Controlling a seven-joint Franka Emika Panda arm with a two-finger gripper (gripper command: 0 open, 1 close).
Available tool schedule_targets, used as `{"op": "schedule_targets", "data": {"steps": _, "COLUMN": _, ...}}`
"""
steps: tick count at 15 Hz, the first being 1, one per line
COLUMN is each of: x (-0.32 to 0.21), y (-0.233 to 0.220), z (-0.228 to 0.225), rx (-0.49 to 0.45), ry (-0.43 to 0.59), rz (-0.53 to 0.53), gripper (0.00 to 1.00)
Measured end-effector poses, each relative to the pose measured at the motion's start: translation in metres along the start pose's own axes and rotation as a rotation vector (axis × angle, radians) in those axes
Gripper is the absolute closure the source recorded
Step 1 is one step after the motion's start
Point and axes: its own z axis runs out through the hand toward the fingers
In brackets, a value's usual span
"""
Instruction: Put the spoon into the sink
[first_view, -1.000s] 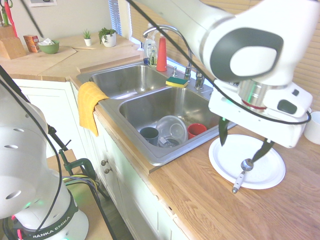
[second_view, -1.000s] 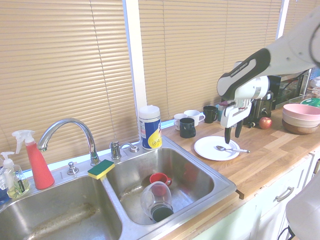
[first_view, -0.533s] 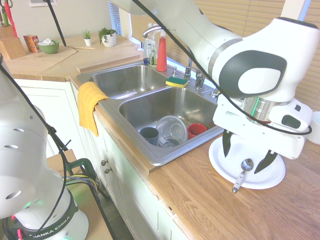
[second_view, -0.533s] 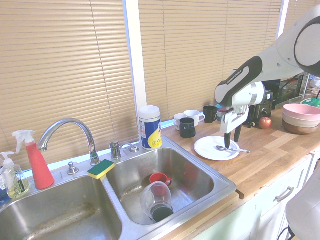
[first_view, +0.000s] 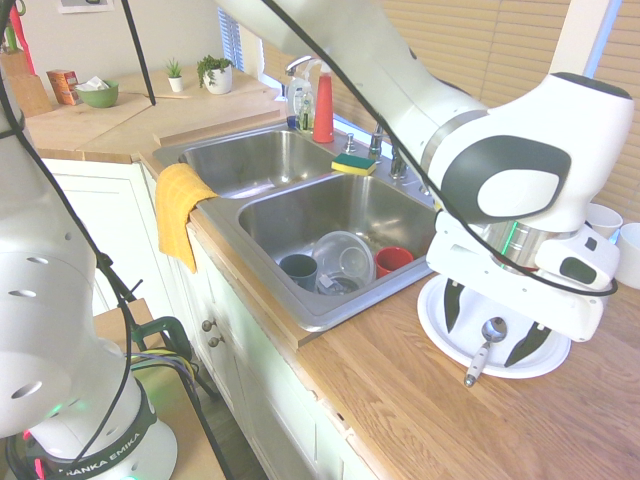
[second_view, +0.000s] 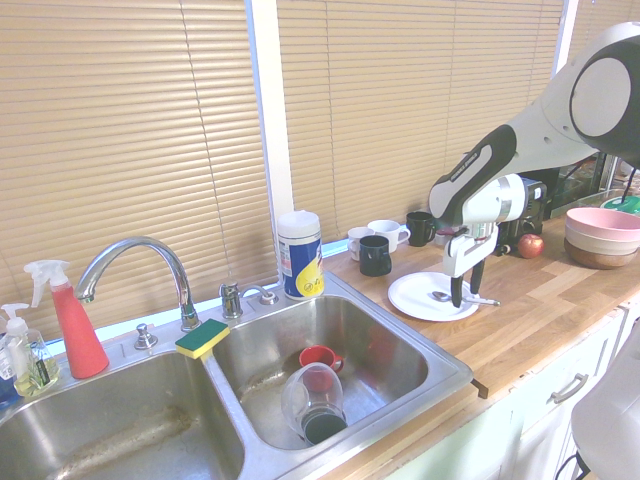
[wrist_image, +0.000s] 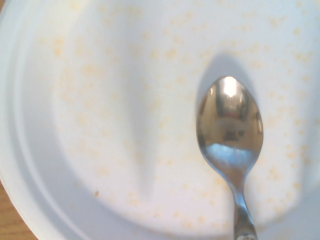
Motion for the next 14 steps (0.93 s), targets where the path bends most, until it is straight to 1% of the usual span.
{"op": "schedule_targets", "data": {"steps": 14, "x": 0.0008, "y": 0.0026, "z": 0.0038, "rx": 0.008, "ry": -0.004, "rz": -0.01, "gripper": 1.0}}
